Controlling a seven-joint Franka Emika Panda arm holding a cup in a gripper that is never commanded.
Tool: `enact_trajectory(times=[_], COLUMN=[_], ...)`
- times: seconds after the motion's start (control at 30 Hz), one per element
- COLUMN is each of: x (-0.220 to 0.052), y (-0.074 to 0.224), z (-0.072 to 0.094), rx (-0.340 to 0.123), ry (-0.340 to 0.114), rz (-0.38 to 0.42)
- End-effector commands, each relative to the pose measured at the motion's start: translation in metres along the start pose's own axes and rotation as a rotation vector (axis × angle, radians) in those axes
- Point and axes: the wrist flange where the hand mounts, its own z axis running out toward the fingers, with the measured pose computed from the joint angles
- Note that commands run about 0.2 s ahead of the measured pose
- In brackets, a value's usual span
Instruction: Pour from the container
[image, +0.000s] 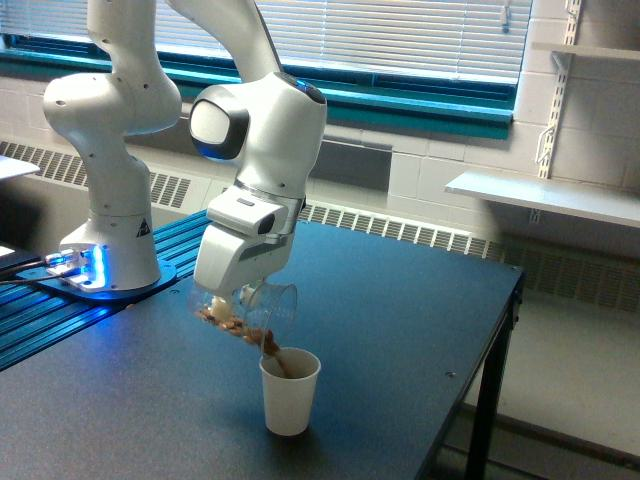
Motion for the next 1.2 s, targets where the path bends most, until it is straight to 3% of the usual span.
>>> enact_trajectory(times=[0.03, 0.6, 1.2], x=[0.0038, 0.0069, 0.0121], y=[-0.0004, 0.0001, 0.0001], z=[-0.0041, -0.0084, -0.0094], rx=[-0.011, -0.054, -0.085], ry=[0.007, -0.006, 0.013], rz=[-0.024, -0.057, -0.07])
